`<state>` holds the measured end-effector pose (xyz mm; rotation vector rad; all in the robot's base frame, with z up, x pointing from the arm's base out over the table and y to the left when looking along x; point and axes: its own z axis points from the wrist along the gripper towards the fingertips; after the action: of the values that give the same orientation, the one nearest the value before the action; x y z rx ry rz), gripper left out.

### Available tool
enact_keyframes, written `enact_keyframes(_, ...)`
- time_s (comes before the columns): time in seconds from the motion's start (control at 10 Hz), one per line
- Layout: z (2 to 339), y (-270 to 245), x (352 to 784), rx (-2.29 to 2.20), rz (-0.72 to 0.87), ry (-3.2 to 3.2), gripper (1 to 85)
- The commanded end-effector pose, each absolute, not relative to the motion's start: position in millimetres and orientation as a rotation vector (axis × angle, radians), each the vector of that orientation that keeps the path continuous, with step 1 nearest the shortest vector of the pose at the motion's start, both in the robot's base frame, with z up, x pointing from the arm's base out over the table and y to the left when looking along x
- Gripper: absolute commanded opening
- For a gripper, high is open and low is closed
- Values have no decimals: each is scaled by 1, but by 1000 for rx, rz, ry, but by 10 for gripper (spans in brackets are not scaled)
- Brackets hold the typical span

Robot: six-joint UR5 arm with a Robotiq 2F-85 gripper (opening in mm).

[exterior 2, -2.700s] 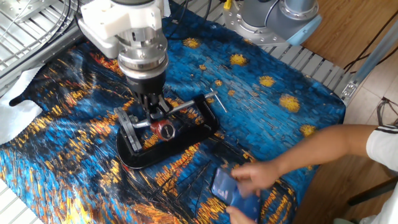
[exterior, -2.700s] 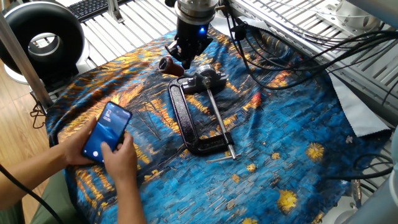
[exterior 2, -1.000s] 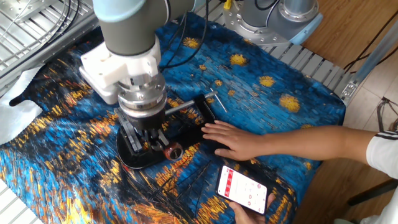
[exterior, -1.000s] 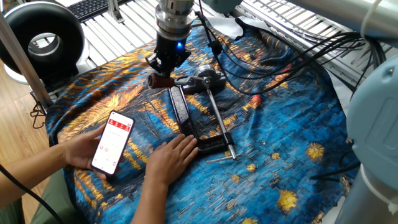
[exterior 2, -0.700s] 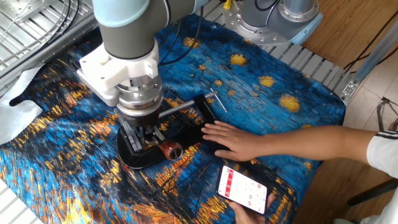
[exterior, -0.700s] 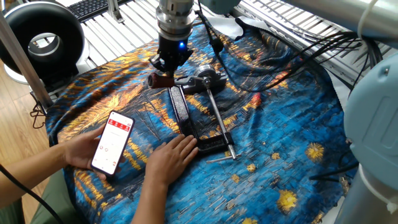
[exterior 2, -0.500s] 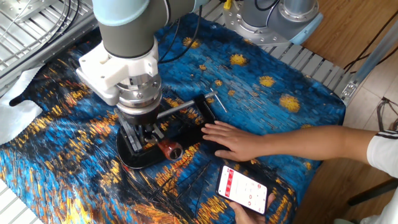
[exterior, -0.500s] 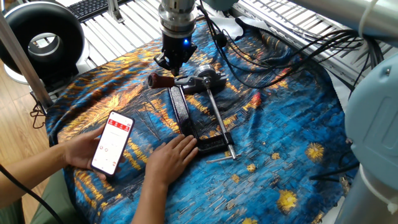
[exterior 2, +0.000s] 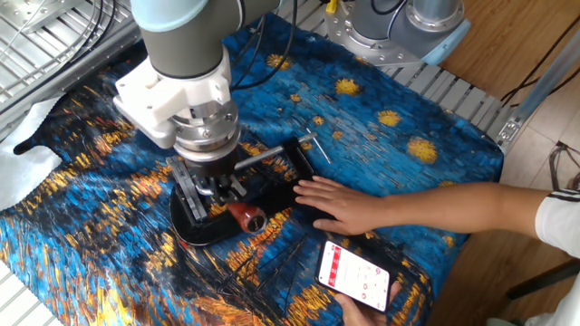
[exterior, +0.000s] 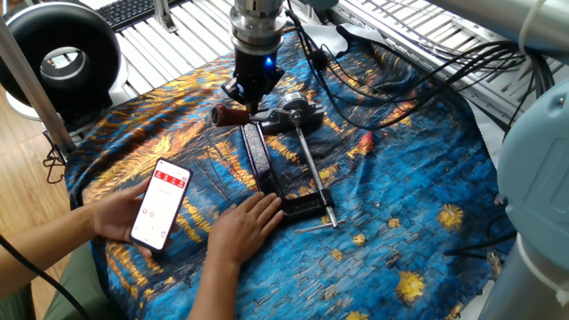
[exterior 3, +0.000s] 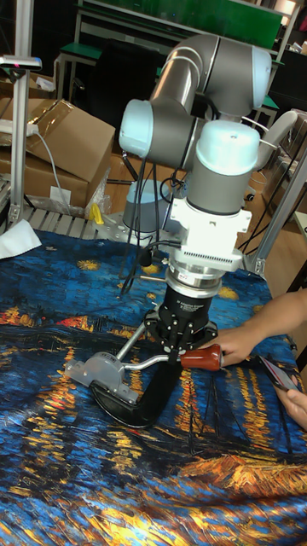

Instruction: Push down the lever

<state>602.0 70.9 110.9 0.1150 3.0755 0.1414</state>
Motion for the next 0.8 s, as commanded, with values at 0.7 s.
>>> enact_keyframes(0.7,86,87,616,170,226,3030,10)
